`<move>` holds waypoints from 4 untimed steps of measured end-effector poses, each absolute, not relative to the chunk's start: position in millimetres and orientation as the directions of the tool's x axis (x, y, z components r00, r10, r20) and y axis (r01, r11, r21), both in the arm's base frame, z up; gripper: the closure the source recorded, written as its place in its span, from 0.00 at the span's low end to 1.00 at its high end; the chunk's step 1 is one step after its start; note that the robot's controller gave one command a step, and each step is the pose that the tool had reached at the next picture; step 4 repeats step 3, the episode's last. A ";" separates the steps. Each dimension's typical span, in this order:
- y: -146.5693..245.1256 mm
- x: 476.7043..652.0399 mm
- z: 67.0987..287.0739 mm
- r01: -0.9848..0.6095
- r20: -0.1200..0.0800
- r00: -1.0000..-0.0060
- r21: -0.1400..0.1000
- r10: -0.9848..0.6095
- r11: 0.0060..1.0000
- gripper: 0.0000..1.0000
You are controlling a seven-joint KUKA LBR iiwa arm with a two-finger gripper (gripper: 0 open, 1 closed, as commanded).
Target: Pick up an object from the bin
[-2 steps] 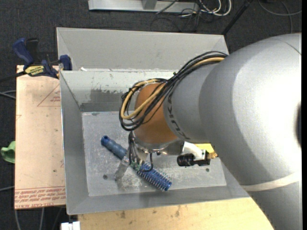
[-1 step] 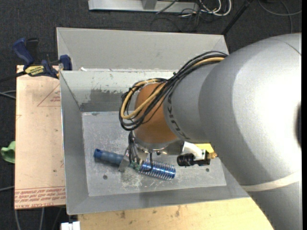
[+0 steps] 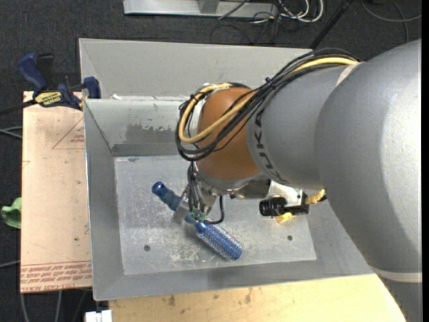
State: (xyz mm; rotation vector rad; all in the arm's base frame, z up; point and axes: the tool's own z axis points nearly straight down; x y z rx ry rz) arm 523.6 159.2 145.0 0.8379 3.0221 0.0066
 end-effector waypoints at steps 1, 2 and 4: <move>159.5 523.7 152.1 0.513 0.000 -0.859 0.001 0.513 0.859 1.00; 159.6 524.0 160.8 0.511 0.000 -0.860 0.001 0.511 0.860 1.00; 160.0 524.5 182.3 0.508 -0.001 -0.861 0.002 0.508 0.861 1.00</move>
Offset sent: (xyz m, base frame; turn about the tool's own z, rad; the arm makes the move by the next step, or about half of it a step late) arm 0.0000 0.0000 0.0077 0.0000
